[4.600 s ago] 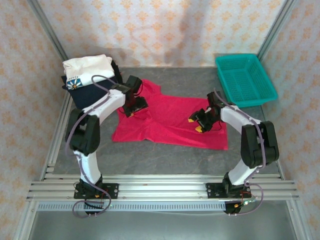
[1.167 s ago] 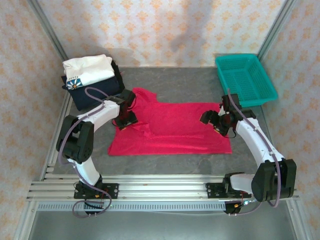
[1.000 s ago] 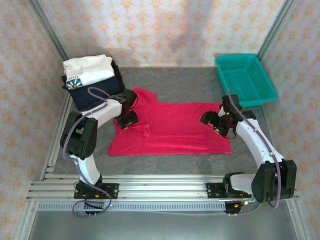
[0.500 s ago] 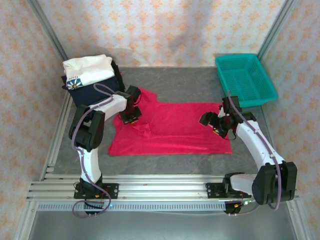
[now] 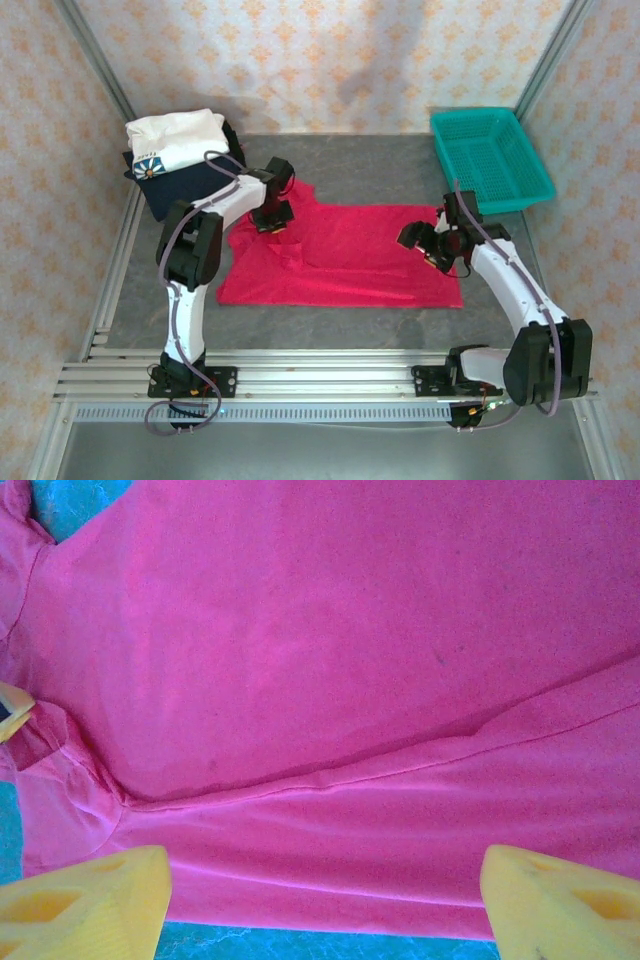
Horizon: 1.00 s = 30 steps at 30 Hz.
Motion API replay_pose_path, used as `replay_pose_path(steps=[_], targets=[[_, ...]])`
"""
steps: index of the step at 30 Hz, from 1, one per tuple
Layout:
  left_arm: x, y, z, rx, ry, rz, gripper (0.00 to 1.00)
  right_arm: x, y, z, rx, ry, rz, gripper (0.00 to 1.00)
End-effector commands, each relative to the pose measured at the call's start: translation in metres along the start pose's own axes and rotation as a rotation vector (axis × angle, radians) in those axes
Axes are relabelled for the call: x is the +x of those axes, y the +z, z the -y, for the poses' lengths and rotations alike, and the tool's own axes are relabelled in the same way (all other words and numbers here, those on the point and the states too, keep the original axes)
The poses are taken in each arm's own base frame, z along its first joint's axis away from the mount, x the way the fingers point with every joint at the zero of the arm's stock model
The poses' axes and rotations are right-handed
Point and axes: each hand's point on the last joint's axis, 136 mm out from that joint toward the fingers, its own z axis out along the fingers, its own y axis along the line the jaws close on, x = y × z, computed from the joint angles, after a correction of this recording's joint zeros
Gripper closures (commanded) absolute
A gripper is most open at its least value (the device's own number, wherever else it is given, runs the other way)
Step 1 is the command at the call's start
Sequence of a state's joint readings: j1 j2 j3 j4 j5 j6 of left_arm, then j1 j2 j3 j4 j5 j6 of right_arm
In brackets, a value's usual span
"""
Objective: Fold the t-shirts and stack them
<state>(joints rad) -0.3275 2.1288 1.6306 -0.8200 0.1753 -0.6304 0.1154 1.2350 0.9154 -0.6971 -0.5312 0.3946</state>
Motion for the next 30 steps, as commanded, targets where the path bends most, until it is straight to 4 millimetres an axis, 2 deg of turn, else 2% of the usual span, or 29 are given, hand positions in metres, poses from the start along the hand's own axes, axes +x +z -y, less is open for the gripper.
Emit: replay_pose_path(steps=[1, 2, 4, 6, 9, 12, 14, 18, 21, 30], targets=[[0.007, -0.002, -0.008, -0.064, 0.050, -0.039, 0.80, 0.000, 0.005, -0.007, -0.026, 0.004, -0.009, 0.19], [0.005, -0.006, -0.008, -0.057, 0.043, -0.026, 0.69, -0.001, 0.005, -0.007, -0.027, 0.003, -0.011, 0.19], [-0.002, -0.022, -0.006, -0.043, 0.025, 0.022, 0.59, -0.001, 0.006, -0.009, -0.027, 0.000, -0.012, 0.19], [-0.010, -0.049, -0.004, -0.010, -0.001, 0.094, 0.47, 0.000, 0.006, -0.009, -0.028, -0.002, -0.016, 0.19], [-0.009, -0.078, -0.003, 0.034, -0.020, 0.133, 0.42, 0.001, 0.007, -0.009, -0.028, -0.007, -0.021, 0.19], [0.002, -0.090, -0.012, 0.046, -0.047, 0.126, 0.42, 0.002, 0.008, -0.008, -0.026, -0.010, -0.025, 0.19], [0.011, -0.086, -0.017, 0.061, -0.076, 0.106, 0.42, 0.002, 0.009, -0.009, -0.028, -0.010, -0.027, 0.19], [0.029, -0.066, -0.026, 0.084, -0.151, 0.051, 0.46, 0.001, 0.009, -0.011, -0.040, -0.016, -0.024, 0.18], [0.034, -0.050, -0.028, 0.107, -0.208, 0.026, 0.52, 0.001, 0.008, -0.012, -0.045, -0.024, -0.027, 0.18], [0.036, -0.024, -0.032, 0.078, -0.260, -0.003, 0.65, 0.006, 0.006, -0.010, -0.048, -0.024, -0.027, 0.18]])
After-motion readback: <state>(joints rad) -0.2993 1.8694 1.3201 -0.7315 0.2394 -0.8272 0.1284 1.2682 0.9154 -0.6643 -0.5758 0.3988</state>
